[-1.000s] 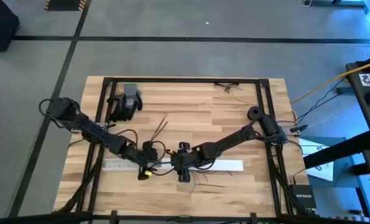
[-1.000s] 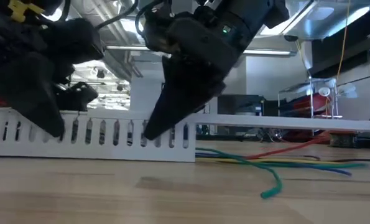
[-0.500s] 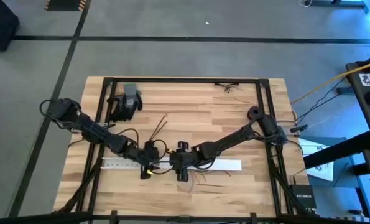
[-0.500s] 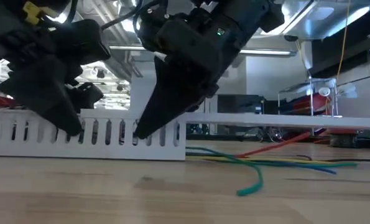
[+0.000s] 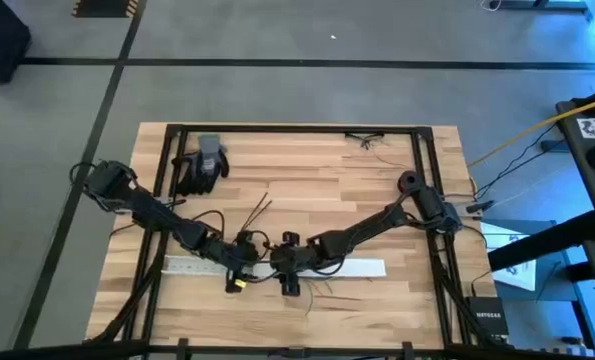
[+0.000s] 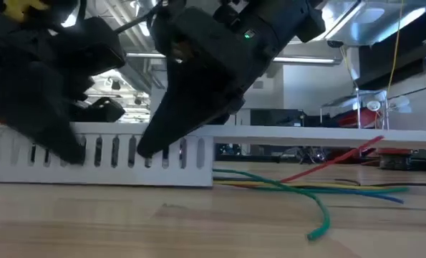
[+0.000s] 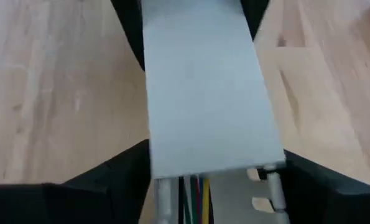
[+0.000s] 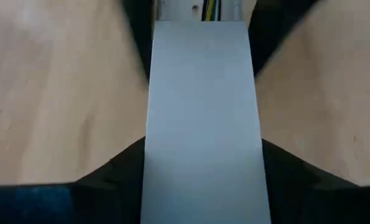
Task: Ziptie cables
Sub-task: Close the white cable duct
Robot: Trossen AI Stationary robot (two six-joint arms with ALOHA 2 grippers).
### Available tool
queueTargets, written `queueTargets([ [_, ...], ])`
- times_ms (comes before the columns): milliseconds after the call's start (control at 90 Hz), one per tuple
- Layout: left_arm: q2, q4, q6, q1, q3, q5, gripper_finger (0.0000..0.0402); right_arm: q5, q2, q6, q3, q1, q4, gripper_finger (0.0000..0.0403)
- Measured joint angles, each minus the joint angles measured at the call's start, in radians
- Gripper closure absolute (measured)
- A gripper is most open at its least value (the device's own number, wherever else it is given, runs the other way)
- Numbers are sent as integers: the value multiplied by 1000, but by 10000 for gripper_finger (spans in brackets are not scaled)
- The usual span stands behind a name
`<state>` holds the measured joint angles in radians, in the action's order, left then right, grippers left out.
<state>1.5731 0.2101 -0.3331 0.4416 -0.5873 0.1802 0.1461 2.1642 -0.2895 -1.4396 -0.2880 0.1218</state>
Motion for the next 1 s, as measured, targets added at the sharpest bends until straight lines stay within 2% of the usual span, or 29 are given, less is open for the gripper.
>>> queueTargets([
  [178,-41,-74,-32,0,-12,0,123,18,-1,2,-1,3,31,175],
  [400,-135,-405,-95,15,-117,-5,123,7,-1,6,-1,3,44,175],
  [489,-176,-495,-134,47,-124,-10,123,6,-2,1,0,2,53,175],
  [567,-181,-554,-181,84,-115,31,123,8,-3,-2,1,3,58,175],
  [811,-168,-445,-243,148,-27,148,123,4,-3,3,2,3,58,175],
  [1000,-165,-324,-263,155,-24,122,123,1,-3,6,2,2,58,175],
])
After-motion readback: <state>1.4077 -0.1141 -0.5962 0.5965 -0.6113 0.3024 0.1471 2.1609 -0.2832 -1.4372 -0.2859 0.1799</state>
